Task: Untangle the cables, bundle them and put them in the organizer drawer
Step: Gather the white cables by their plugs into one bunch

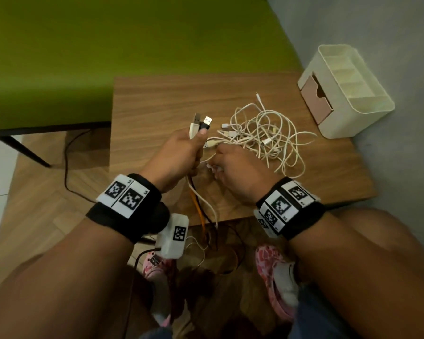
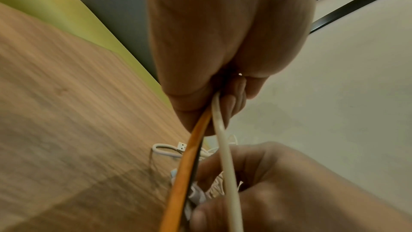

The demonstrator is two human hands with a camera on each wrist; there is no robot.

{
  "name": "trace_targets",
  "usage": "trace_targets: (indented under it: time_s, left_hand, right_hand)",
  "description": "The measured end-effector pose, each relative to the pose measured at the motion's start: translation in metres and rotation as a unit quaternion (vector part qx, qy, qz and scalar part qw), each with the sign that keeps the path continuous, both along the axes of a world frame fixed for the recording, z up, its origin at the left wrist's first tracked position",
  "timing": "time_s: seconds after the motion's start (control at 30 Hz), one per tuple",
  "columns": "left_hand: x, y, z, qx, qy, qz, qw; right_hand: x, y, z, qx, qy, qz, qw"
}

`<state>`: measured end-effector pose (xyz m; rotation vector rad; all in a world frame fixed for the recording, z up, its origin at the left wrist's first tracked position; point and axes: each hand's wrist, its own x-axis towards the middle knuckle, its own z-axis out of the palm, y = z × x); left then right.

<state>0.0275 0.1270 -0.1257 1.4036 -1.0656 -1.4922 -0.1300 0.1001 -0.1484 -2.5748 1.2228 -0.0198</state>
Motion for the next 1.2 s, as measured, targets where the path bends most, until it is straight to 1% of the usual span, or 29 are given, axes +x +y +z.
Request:
trace_targets:
  time_s: [0.07, 0.13, 0.2, 0.27, 0.33, 0.4, 0.43, 0.47, 0.53, 0.6, 0.67, 0.77, 0.87, 0.93, 1.0, 1.1, 1.2]
  left_hand:
    - [0.0, -0.001, 0.0, -0.004, -0.003, -0.005, 1.0]
    - [-0.002, -0.001, 0.001, -0.008, -0.009, -0.004, 1.0]
    - [-0.005, -0.001, 0.001, -0.022, -0.014, 0.0, 1.0]
    - [-0.011, -0.001, 0.003, -0.045, -0.029, 0.005, 0.999]
    - [-0.02, -0.002, 0.007, -0.066, -0.03, 0.015, 0.997]
    - [-0.029, -0.007, 0.011, -0.083, -0.013, 0.033, 0.996]
    - [-0.034, -0.009, 0.014, -0.094, -0.009, 0.045, 0.994]
    - [-0.039, -0.012, 0.015, -0.108, -0.01, 0.059, 0.992]
    - [-0.05, -0.018, 0.021, -0.13, -0.012, 0.082, 0.988]
    - [-0.06, -0.025, 0.026, -0.139, -0.008, 0.098, 0.985]
    - [-0.071, -0.031, 0.027, -0.147, -0.011, 0.096, 0.984]
    - [-0.089, -0.039, 0.03, -0.143, 0.006, 0.069, 0.987]
    - [-0.112, -0.046, 0.039, -0.132, 0.064, 0.047, 0.988]
    - [-0.125, -0.045, 0.041, -0.139, 0.082, 0.027, 0.987]
    - [-0.134, -0.039, 0.04, -0.144, 0.075, 0.008, 0.987]
    - [-0.143, -0.034, 0.037, -0.142, 0.049, -0.04, 0.988]
    - [-0.143, -0.039, 0.042, -0.126, 0.054, -0.068, 0.988]
  right_hand:
    - [0.001, 0.0, -0.002, -0.009, 0.03, -0.004, 0.999]
    - [-0.001, 0.001, -0.002, -0.03, 0.011, -0.001, 0.999]
    - [-0.005, 0.001, 0.0, -0.061, -0.045, -0.008, 0.997]
    - [-0.013, -0.001, 0.006, -0.088, -0.124, -0.031, 0.988]
    - [-0.021, -0.003, 0.016, -0.124, -0.197, -0.058, 0.971]
    - [-0.03, -0.005, 0.028, -0.173, -0.255, -0.072, 0.949]
    - [-0.034, -0.006, 0.036, -0.174, -0.285, -0.082, 0.939]
    - [-0.039, -0.006, 0.042, -0.154, -0.314, -0.1, 0.932]
    - [-0.046, -0.007, 0.056, -0.062, -0.358, -0.164, 0.917]
    - [-0.053, -0.009, 0.063, 0.022, -0.408, -0.203, 0.89]
    - [-0.06, -0.013, 0.068, 0.049, -0.438, -0.216, 0.872]
    - [-0.071, -0.018, 0.076, 0.074, -0.475, -0.241, 0.843]
    - [-0.081, -0.02, 0.086, 0.082, -0.511, -0.272, 0.811]
    - [-0.089, -0.018, 0.09, 0.074, -0.533, -0.289, 0.792]
    - [-0.098, -0.015, 0.09, 0.066, -0.536, -0.303, 0.785]
    - [-0.109, -0.01, 0.083, 0.053, -0.529, -0.314, 0.787]
    - [-0.115, -0.013, 0.083, 0.045, -0.554, -0.312, 0.77]
